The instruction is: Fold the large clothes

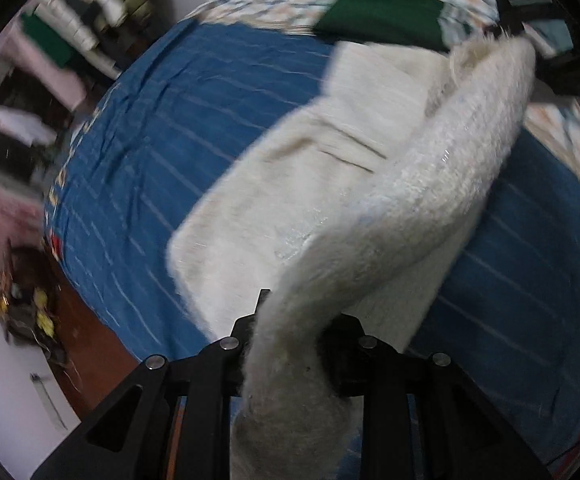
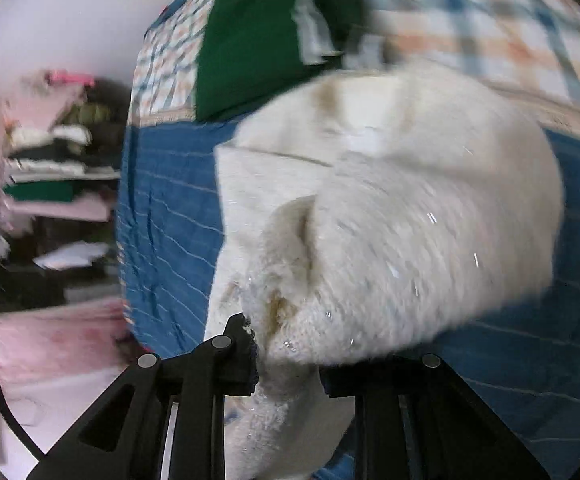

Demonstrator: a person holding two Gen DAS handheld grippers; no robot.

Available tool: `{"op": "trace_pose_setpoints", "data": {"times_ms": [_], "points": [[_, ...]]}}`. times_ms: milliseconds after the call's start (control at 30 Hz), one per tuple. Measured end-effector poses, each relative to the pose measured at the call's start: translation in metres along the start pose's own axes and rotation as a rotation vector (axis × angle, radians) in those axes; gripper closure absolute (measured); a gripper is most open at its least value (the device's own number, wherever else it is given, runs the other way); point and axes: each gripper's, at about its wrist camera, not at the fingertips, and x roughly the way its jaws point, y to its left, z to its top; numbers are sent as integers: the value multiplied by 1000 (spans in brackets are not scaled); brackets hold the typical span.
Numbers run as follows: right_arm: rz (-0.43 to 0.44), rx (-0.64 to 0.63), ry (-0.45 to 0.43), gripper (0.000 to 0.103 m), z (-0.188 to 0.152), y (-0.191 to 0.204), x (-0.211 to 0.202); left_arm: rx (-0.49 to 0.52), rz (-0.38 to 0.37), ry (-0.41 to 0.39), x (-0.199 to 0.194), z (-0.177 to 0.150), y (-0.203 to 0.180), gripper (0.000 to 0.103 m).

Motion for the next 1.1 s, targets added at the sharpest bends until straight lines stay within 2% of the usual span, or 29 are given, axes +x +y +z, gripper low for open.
{"op": "trace_pose_setpoints", "data": {"times_ms": [67, 200, 233, 267, 300, 367, 433, 467, 533, 600, 633, 700, 800, 900, 1000, 1100], "points": [[-44, -16, 25, 80, 22, 56, 40, -66, -8, 7, 20, 13, 35, 79], [-153, -75, 81, 79, 41, 127, 107, -190, -37, 45, 70, 28, 87, 74], [-172, -81, 94, 76, 49, 145, 128, -215, -50, 70, 88, 31, 99, 72], [-196, -94, 117, 66, 53, 157, 149, -240, -66, 88, 104, 33, 111, 69], [-207, -103, 144, 61, 60, 170, 172, -256, -75, 106, 116, 34, 122, 67], [-193, -130, 168, 46, 68, 177, 206, -288, -124, 145, 136, 33, 139, 57], [-169, -147, 163, 44, 78, 187, 224, -316, -154, 146, 137, 31, 153, 49], [-149, -143, 152, 43, 80, 183, 226, -326, -154, 144, 134, 29, 157, 47], [-33, -119, 120, 42, 76, 171, 206, -353, -140, 138, 126, 24, 164, 46], [7, -89, 71, 36, 72, 149, 179, -370, -129, 132, 123, 19, 169, 30], [3, -62, 32, 32, 68, 129, 159, -374, -121, 137, 126, 16, 168, 14], [-23, -6, -30, 32, 68, 87, 129, -373, -89, 163, 141, 14, 165, 12], [-59, 79, -48, 31, 74, 21, 108, -380, -55, 194, 170, 14, 156, 12], [-8, 117, -32, 31, 97, -38, 116, -373, -40, 191, 184, 18, 150, 8], [99, 118, 20, 31, 122, -69, 146, -349, -20, 178, 187, 21, 144, 7], [212, 136, 53, 31, 142, -79, 182, -321, -6, 173, 191, 25, 140, 7]]}}
